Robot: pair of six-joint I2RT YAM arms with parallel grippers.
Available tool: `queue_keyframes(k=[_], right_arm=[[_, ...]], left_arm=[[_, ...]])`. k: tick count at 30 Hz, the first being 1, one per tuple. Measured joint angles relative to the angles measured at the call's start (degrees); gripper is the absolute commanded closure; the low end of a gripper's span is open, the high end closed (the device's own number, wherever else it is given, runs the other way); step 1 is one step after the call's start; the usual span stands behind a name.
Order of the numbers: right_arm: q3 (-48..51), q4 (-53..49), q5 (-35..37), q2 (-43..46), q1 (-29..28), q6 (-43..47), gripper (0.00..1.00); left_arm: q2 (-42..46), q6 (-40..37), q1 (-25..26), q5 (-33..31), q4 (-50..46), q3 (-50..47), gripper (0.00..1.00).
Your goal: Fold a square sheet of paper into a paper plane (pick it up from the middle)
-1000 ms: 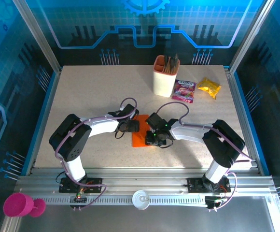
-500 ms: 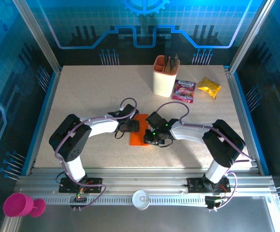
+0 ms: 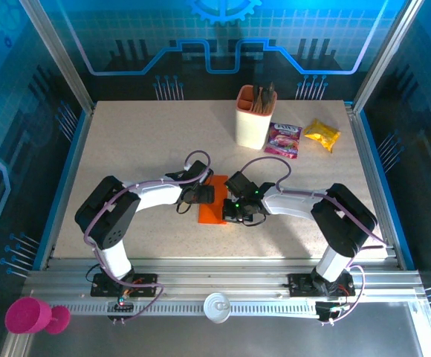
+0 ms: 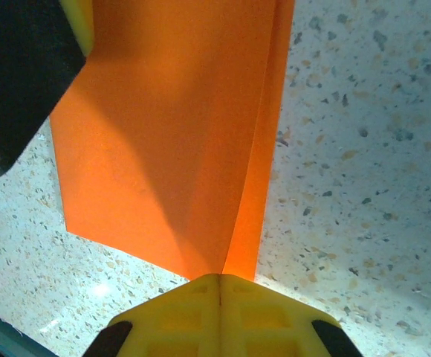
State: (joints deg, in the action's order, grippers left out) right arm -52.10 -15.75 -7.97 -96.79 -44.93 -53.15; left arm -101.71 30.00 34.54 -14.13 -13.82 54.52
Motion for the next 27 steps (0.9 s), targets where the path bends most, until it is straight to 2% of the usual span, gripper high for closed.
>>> queue_keyframes(k=[12, 19, 23, 27], right_arm=[[0.7, 1.3, -0.5, 1.7, 0.7, -0.7, 1.00], [0.7, 1.5, -1.1, 2.3, 0.7, -0.7, 1.00], [0.7, 1.5, -1.4, 2.3, 0.7, -0.7, 1.00], [0.7, 1.7, -1.5, 2.3, 0.9, -0.7, 1.00]], left_arm=[[3.9, 0.0, -0.9, 5.2, -0.6, -1.9, 0.16], [11.6, 0.2, -0.5, 7.6, -1.1, -7.0, 0.21], [16.9, 0.9, 2.0, 7.8, -0.7, -11.0, 0.28], [20.9, 1.1, 8.4, 6.7, 1.8, -16.1, 0.31]])
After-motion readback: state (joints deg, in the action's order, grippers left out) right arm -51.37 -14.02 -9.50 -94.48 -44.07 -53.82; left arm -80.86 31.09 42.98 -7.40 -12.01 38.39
